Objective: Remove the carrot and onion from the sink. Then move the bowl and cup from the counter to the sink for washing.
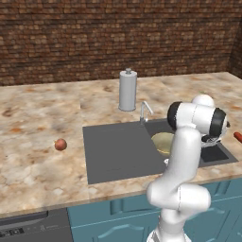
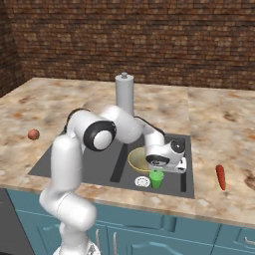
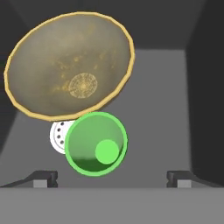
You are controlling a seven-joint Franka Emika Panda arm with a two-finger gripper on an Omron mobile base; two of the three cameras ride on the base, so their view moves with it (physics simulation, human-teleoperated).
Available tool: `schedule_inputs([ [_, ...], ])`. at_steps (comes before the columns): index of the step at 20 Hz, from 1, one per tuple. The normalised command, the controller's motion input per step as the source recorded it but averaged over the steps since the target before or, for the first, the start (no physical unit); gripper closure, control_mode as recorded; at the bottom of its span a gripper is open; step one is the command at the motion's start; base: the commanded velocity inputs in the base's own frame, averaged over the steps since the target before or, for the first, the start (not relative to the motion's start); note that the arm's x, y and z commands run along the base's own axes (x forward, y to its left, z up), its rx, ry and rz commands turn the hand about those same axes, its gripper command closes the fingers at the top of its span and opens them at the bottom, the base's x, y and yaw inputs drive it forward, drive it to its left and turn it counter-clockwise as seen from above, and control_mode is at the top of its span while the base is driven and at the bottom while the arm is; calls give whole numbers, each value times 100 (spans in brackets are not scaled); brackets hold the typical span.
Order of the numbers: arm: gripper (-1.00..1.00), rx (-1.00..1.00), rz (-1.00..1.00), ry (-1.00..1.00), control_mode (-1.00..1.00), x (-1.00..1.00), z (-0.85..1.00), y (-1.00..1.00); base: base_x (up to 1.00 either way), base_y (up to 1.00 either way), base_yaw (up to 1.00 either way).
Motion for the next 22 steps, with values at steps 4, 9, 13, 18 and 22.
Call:
schedule_inputs([
  [4,-100,-5,0,0,-100,-23,50,0,0,0,0],
  [9,-100,-4,-1,0,-100,-29,48,0,0,0,0],
  [13,-100,-2,-4,3,-100,-30,43,0,0,0,0],
  [18,-100,0,-7,7,-100,-31,40,1,0,0,0],
  [22,-100,0,-7,8,-100,-30,42,1,0,0,0],
])
